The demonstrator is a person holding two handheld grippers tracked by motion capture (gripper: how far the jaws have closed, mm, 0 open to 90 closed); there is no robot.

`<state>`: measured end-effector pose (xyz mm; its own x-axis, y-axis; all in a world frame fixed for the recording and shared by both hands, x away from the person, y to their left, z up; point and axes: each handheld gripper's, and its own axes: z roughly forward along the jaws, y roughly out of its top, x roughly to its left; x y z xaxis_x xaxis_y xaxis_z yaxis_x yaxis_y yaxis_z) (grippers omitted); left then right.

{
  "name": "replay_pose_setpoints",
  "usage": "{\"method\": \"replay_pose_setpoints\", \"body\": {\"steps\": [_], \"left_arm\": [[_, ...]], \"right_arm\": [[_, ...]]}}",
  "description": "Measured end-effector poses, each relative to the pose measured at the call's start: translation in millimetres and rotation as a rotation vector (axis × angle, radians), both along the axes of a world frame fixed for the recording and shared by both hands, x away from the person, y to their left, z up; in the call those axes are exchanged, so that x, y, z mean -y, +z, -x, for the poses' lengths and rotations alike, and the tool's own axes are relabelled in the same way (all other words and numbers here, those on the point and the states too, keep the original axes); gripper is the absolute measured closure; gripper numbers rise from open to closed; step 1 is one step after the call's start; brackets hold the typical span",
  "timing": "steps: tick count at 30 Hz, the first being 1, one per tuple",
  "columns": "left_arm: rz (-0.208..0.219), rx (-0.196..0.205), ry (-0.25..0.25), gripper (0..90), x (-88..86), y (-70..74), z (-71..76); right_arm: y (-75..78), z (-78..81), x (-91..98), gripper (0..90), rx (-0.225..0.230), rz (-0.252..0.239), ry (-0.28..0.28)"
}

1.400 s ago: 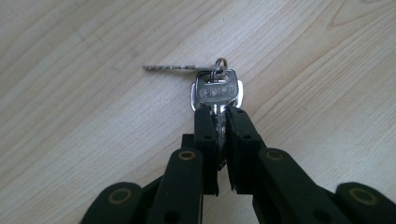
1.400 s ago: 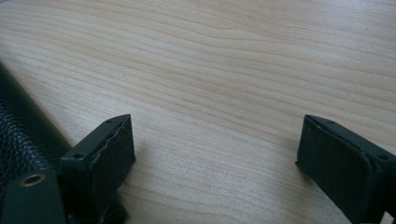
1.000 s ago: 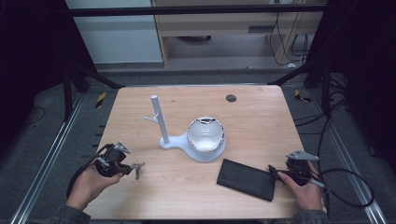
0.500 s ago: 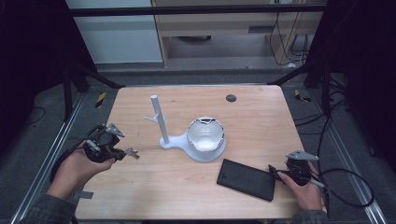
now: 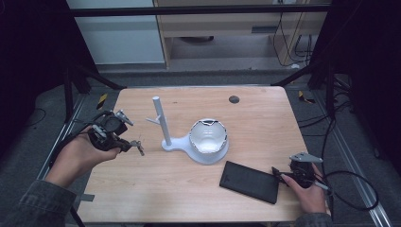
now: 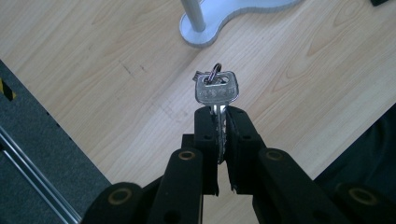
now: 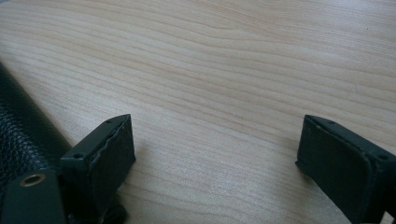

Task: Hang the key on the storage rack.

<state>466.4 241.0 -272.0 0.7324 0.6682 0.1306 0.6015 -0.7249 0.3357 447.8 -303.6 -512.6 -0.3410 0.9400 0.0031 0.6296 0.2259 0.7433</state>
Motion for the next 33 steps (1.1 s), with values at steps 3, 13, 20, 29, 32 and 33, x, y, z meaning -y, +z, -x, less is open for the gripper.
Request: {"method": "replay_pose_setpoints", "body": {"steps": [3,13,20,29,32,33], "left_arm": [[0.004,0.005,-0.002,83.8,4.2,6.9,-4.1],[0.014,0.019,-0.015,83.8,20.5,21.3,-11.7],[0.016,0.023,-0.015,83.9,27.0,25.0,-16.9],[0.018,0.03,-0.008,83.8,30.2,31.5,-21.4],[0.022,0.034,-0.004,83.8,33.1,34.3,-23.9],[0.018,0.034,-0.007,83.8,33.9,35.2,-25.0]], "right_arm": [[0.0,0.0,0.0,11.2,0.0,0.0,0.0],[-0.1,-0.1,0.0,11.2,0.001,-0.001,0.001],[-0.1,-0.1,0.1,11.2,0.002,0.001,0.002],[-0.1,-0.1,0.1,11.2,0.001,-0.001,0.002],[-0.1,-0.1,0.0,11.2,0.001,-0.001,0.001],[-0.1,-0.1,0.0,11.2,0.001,-0.001,0.0]]}}
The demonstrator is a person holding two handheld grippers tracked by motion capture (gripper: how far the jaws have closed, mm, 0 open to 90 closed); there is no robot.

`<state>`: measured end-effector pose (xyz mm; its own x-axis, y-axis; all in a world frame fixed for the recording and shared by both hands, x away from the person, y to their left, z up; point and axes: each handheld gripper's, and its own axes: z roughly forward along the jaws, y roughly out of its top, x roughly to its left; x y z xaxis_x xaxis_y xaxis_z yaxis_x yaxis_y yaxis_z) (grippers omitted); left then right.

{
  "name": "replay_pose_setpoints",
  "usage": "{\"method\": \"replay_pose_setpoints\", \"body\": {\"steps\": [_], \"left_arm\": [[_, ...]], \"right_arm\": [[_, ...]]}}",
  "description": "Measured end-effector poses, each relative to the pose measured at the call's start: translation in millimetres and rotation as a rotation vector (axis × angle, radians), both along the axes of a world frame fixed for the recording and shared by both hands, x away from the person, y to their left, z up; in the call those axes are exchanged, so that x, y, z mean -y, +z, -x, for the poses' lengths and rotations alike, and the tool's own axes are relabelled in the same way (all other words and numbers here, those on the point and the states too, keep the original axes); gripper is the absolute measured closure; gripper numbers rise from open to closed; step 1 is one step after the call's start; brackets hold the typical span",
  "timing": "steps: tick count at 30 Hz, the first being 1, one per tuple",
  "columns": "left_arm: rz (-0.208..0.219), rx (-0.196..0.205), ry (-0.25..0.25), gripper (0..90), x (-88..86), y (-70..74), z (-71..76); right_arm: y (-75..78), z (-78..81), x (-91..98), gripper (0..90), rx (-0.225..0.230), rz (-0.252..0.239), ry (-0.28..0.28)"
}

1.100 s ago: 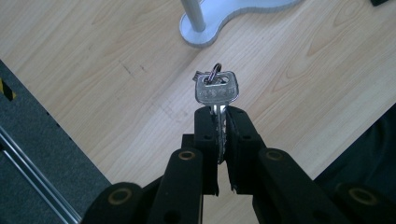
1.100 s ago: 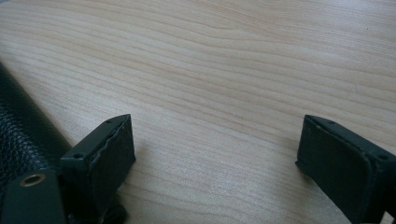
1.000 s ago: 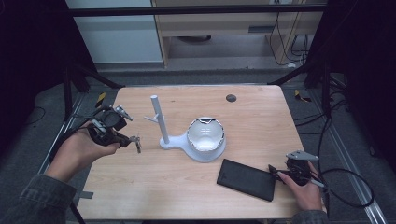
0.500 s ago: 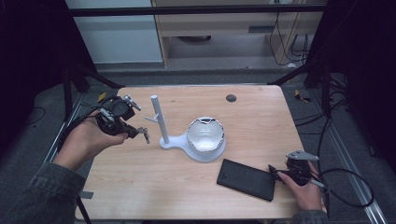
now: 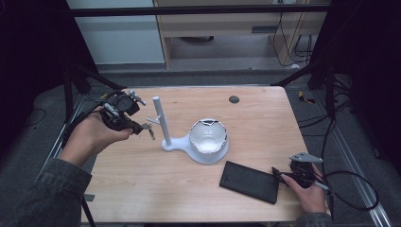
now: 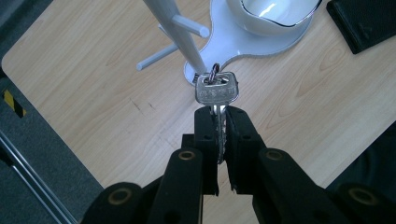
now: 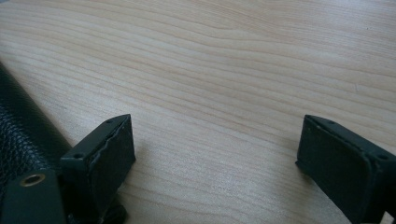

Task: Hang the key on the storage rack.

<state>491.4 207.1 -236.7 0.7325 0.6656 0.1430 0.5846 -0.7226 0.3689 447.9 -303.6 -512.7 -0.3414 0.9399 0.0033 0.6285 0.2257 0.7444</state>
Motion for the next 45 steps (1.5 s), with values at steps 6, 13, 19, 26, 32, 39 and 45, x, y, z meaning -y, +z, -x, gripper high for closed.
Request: {"method": "replay_pose_setpoints", "body": {"steps": [6,13,19,26,32,39,45], "left_arm": [[0.008,0.001,0.002,83.8,5.4,2.1,-5.3],[0.003,0.002,-0.002,83.8,11.7,4.2,-9.5],[-0.002,0.0,-0.003,83.8,15.0,1.5,-13.1],[0.003,0.001,0.004,83.8,14.3,0.9,-16.9],[-0.006,-0.002,0.004,83.8,16.3,-1.5,-20.3],[0.013,-0.006,0.015,83.8,16.4,-4.1,-25.3],[0.024,-0.012,0.023,83.8,14.8,-7.2,-30.1]], "right_arm": [[0.0,0.0,0.1,11.2,0.0,0.0,0.001],[0.0,0.0,0.1,11.2,0.0,0.0,0.001],[0.0,0.0,0.0,11.1,0.0,0.0,0.0],[0.0,0.0,0.0,11.2,0.0,0.0,0.001],[0.0,0.1,0.0,11.2,0.0,0.0,0.0],[0.0,0.1,0.1,11.1,0.0,-0.001,0.001],[0.0,0.1,0.1,11.2,0.0,0.0,0.001]]}}
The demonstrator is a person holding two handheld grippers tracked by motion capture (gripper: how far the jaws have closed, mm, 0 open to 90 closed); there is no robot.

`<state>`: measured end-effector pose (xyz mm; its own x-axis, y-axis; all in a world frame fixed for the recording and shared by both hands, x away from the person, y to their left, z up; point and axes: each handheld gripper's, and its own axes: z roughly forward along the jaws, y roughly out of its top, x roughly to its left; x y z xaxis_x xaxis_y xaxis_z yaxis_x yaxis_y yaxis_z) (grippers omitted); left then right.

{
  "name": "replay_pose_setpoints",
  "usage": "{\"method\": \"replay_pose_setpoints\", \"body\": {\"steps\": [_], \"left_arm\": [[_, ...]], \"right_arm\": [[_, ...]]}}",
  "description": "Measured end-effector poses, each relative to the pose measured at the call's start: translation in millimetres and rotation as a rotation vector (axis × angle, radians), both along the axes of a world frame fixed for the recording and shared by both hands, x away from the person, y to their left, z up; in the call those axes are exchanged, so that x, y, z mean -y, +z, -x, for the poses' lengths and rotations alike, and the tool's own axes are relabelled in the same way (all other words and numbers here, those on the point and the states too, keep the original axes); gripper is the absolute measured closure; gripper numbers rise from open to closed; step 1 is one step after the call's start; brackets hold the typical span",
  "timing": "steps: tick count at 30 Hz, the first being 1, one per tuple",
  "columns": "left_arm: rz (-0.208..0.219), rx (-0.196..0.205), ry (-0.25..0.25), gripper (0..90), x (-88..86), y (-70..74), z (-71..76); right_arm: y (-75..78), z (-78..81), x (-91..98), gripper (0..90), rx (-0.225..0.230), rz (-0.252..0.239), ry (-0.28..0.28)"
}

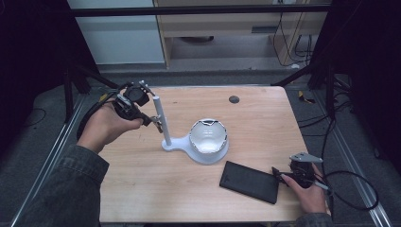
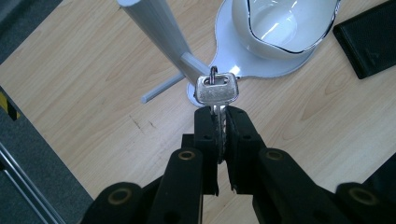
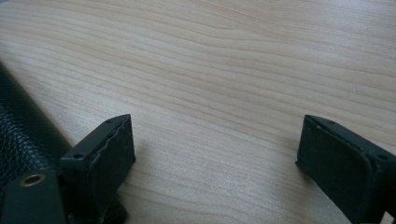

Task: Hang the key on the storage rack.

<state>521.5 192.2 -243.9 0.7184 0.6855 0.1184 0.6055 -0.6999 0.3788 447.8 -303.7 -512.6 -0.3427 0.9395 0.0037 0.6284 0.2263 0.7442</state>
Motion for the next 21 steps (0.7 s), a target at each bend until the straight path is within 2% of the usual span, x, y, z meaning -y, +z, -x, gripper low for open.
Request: {"method": "replay_pose_setpoints", "body": {"steps": [17,19,20,21], "left_arm": [[0.028,-0.002,0.007,83.7,-3.3,-4.4,-7.3],[0.036,0.002,0.009,83.6,-4.1,-4.7,-7.3],[0.041,0.017,0.01,83.5,-4.4,-5.3,-6.8],[0.048,0.027,0.01,87.2,-5.0,-5.2,-6.4]], "right_arm": [[0.0,0.0,-0.1,11.1,0.0,0.001,-0.001],[0.0,0.0,-0.1,11.2,0.0,0.0,-0.001],[0.0,0.0,-0.1,11.2,0.0,0.0,-0.001],[0.0,0.0,-0.1,11.2,0.0,0.0,-0.001]]}}
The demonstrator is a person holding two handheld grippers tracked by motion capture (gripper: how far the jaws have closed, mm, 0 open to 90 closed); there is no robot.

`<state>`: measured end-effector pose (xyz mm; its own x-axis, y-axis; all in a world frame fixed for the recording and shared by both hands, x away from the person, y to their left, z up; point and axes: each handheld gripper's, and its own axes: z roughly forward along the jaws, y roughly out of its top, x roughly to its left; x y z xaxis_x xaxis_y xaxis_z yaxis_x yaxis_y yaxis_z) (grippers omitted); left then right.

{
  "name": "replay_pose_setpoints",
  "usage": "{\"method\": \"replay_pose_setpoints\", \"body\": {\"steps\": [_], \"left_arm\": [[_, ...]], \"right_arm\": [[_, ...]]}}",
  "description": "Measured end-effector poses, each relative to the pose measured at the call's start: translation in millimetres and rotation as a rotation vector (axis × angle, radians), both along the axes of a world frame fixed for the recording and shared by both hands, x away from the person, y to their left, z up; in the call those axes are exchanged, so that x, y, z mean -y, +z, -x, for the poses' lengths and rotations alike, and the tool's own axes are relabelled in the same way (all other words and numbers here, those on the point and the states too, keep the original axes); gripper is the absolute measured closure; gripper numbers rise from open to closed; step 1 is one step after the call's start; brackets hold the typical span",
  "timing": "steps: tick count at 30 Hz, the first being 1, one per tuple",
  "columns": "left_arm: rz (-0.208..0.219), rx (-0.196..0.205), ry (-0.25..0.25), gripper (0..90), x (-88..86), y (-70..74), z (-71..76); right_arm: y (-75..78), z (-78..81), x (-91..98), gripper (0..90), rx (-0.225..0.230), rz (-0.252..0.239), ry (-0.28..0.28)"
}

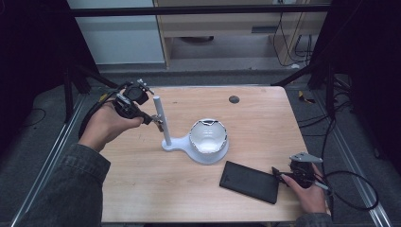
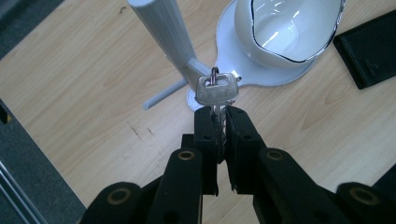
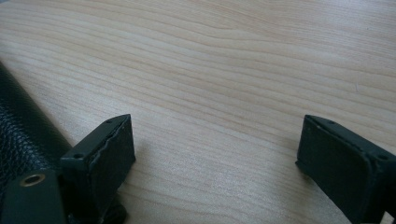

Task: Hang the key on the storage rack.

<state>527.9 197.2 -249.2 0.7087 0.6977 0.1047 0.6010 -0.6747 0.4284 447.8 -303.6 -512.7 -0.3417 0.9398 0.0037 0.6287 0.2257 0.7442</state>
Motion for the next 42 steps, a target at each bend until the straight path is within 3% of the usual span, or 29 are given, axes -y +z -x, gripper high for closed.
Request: {"method": "replay_pose_setpoints", "body": {"steps": [2,9,18,25,34,42], "left_arm": [[0.027,0.017,-0.007,80.6,-2.2,0.8,0.5],[0.058,0.052,-0.012,76.8,-4.9,5.1,8.9],[0.055,0.083,-0.039,75.3,1.7,10.8,23.7],[0.06,0.128,-0.088,71.0,14.1,15.0,41.8],[0.075,0.131,-0.173,61.2,41.4,2.6,62.8],[0.09,0.138,-0.214,51.8,63.7,-14.2,73.6]], "right_arm": [[0.0,0.0,0.1,11.1,0.0,0.0,0.001],[0.0,0.0,0.0,11.1,0.0,0.0,0.0],[0.0,0.0,0.1,11.2,0.0,0.0,0.001],[0.1,0.1,0.1,11.2,-0.001,0.001,0.0],[0.2,0.4,0.3,11.1,-0.002,-0.003,-0.004],[2.1,2.6,4.0,13.0,0.002,-0.015,-0.008]]}}
